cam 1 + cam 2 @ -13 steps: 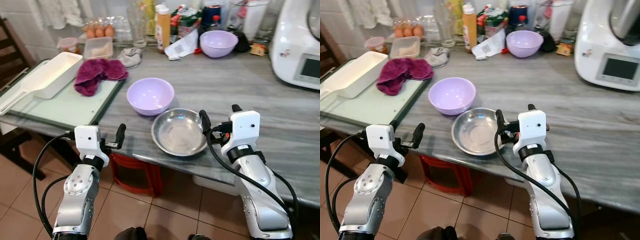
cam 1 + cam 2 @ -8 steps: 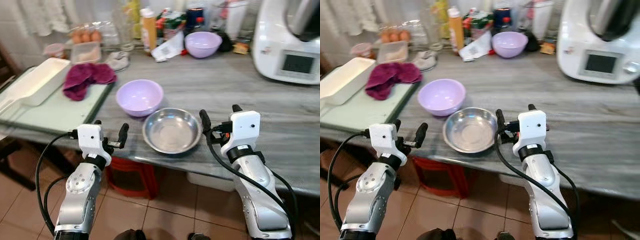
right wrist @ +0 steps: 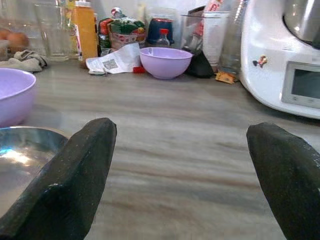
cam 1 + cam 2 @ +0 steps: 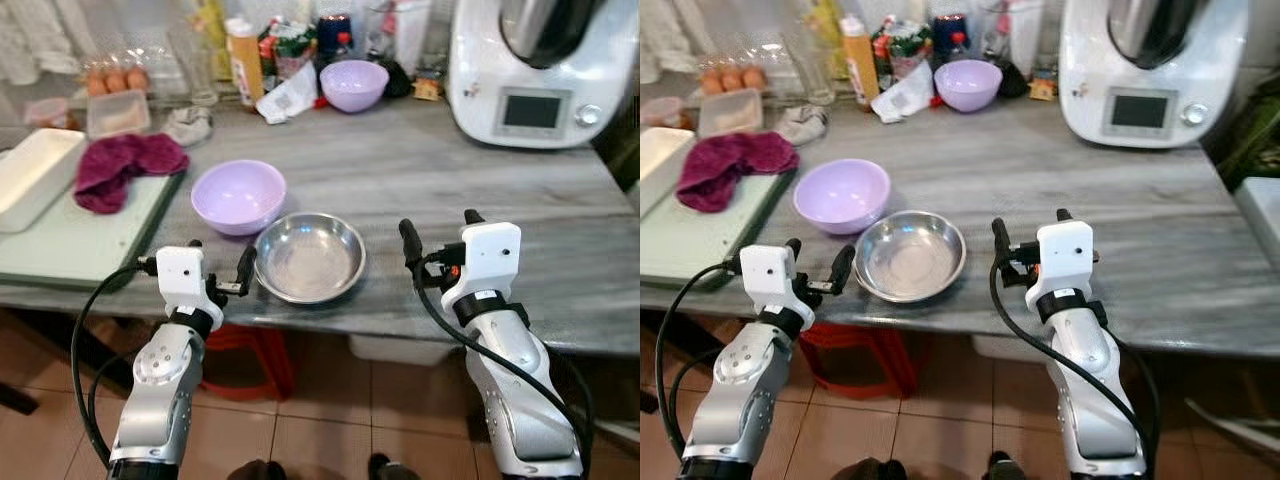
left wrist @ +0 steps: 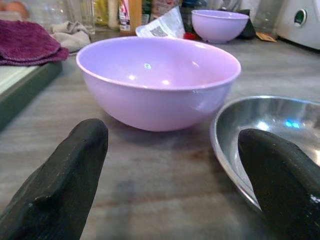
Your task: Setting the table
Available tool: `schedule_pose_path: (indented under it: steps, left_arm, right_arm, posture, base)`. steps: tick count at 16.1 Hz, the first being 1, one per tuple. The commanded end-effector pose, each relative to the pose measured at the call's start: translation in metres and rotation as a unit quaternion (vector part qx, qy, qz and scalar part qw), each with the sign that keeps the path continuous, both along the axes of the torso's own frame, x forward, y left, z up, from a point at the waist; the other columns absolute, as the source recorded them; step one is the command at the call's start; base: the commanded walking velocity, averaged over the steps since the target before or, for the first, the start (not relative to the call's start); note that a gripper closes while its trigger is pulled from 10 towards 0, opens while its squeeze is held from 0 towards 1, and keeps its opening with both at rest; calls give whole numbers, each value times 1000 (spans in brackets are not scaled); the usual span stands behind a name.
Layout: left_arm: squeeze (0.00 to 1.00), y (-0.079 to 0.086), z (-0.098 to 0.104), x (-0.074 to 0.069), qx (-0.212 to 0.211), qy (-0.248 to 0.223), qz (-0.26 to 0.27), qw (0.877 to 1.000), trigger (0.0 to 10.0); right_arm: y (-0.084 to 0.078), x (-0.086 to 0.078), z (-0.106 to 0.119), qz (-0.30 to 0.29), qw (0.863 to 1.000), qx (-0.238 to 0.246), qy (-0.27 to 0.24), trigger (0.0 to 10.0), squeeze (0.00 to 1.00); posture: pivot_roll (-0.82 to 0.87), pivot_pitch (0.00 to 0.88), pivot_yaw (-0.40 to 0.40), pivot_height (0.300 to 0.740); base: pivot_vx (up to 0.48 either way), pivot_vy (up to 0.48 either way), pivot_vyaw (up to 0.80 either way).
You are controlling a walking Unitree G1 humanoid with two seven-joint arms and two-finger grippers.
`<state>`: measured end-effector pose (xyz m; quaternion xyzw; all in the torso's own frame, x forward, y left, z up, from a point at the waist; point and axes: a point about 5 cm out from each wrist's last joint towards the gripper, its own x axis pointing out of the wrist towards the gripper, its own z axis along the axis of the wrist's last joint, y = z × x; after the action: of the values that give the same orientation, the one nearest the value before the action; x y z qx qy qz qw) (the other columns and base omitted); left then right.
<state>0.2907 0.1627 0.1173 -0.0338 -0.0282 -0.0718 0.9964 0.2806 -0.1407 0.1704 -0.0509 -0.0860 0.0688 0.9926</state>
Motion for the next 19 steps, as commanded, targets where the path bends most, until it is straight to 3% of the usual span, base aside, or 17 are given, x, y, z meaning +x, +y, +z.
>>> schedule_pose_path:
  steps: [1, 19]
  left_arm:
    - [0, 3, 0, -1, 8, 3, 8, 1000, 10000]
    - [0, -1, -2, 0, 8, 8, 3, 1000, 10000]
  right_arm:
    - [0, 0, 1, 2, 1000, 4, -4, 10000, 0]
    - [0, 1, -1, 4, 1000, 5, -5, 10000, 0]
  posture:
    - [-121, 108, 80, 740]
    - [-126, 115, 77, 740]
  base:
    - [-274, 0, 0]
    - [-314, 0, 0]
